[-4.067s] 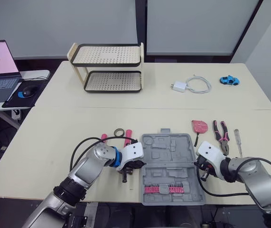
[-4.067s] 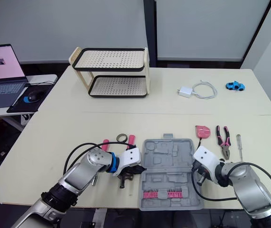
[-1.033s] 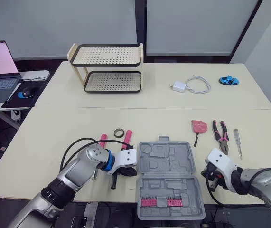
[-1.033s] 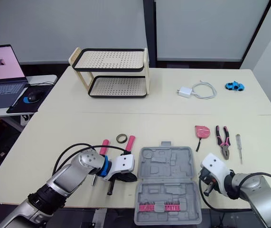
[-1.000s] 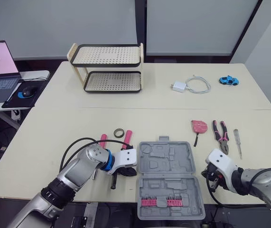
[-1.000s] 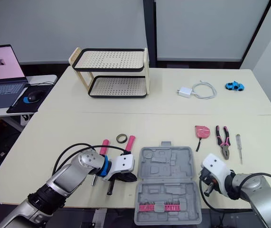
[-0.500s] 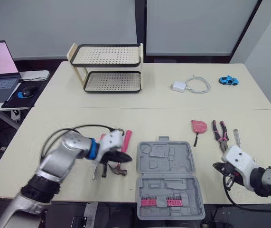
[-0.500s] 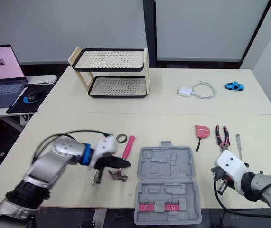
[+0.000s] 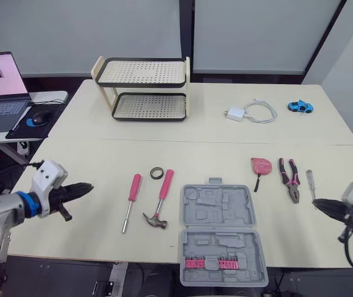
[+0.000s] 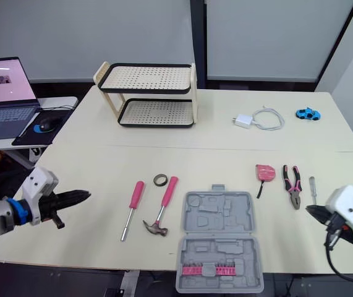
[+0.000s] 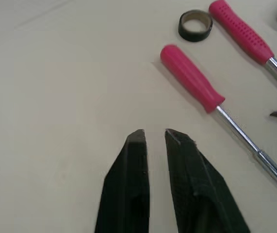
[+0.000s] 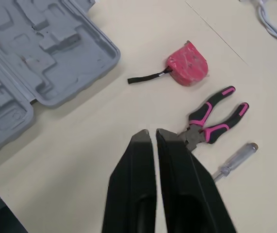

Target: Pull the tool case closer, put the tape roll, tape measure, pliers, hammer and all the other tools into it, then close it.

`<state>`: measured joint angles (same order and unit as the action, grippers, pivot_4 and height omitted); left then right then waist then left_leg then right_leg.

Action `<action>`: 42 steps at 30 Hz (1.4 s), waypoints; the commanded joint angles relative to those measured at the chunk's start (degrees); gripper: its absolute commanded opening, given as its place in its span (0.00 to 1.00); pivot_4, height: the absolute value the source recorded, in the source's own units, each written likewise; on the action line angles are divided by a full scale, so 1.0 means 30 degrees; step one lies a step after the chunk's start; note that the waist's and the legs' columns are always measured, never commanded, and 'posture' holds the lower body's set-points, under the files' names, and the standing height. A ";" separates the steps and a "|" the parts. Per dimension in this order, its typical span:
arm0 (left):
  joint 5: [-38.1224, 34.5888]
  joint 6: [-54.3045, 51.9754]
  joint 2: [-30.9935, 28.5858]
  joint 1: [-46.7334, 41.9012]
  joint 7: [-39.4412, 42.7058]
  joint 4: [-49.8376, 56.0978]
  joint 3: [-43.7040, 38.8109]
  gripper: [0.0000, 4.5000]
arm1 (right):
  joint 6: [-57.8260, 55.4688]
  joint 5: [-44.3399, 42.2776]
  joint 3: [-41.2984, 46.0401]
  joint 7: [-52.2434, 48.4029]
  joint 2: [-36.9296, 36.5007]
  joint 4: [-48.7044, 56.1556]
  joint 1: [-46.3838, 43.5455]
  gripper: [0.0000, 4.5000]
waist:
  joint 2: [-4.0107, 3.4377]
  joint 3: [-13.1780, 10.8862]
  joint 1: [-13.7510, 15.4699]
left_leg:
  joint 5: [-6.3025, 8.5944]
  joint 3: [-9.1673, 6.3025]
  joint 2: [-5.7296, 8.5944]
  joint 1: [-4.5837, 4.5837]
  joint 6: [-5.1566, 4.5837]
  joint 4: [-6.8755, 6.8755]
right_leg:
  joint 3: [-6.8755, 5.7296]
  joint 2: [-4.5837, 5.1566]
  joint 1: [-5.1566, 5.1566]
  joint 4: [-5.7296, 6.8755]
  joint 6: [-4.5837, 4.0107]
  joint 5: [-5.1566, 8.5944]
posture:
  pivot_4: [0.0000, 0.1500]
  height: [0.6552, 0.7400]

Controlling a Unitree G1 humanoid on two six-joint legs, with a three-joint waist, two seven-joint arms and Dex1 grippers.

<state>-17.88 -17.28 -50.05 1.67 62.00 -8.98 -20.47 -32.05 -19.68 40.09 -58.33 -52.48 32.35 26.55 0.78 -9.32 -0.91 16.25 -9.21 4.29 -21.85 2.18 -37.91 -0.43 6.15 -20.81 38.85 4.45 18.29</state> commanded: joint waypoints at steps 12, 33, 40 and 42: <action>-0.1147 0.1098 0.0073 0.3650 0.0449 0.1299 -0.1806 0.99 | 0.3328 0.0001 0.1087 -0.3725 -0.1915 -0.7342 -0.1173 1.00 | -0.0012 0.0005 0.0005 | 0.0003 0.0024 -0.0015 0.0016 -0.0005 0.0016 | 0.0003 0.0006 0.0004 0.0000 -0.0036 0.0020 | 1.00 1.00; -0.1642 0.0452 0.0693 0.2575 -0.0739 0.1770 -0.1601 0.99 | 0.3434 0.0209 0.0252 -0.1533 -0.0570 -0.6497 -0.1325 1.00 | -0.0020 0.0010 -0.0009 | 0.0005 0.0021 -0.0009 0.0013 -0.0004 0.0016 | 0.0005 0.0006 0.0003 -0.0005 -0.0035 0.0020 | 1.00 1.00; -0.1113 0.1140 0.0278 0.1217 -0.0306 0.1275 -0.0761 0.99 | 0.3971 0.0061 -0.0126 -0.1032 -0.0296 -0.5299 -0.1516 1.00 | -0.0022 0.0010 -0.0012 | 0.0004 0.0019 -0.0008 0.0015 -0.0004 0.0016 | 0.0003 0.0005 0.0002 -0.0003 -0.0035 0.0020 | 1.00 1.00; -0.0687 0.1876 -0.0028 0.0426 0.0219 0.0795 -0.0110 0.99 | 0.3625 -0.0389 -0.0489 -0.1097 -0.0470 -0.4196 -0.1837 1.00 | -0.0024 0.0011 -0.0016 | 0.0004 0.0019 -0.0008 0.0014 -0.0003 0.0016 | 0.0000 0.0004 0.0003 -0.0001 -0.0035 0.0020 | 1.00 1.00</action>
<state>-20.95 -13.89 -48.48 4.11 61.35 -6.15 -21.61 -21.27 -19.27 38.77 -61.71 -53.29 15.94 21.86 0.71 -9.28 -0.96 16.26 -9.15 4.27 -21.79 2.17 -37.86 -0.42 6.16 -20.80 38.85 4.34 18.36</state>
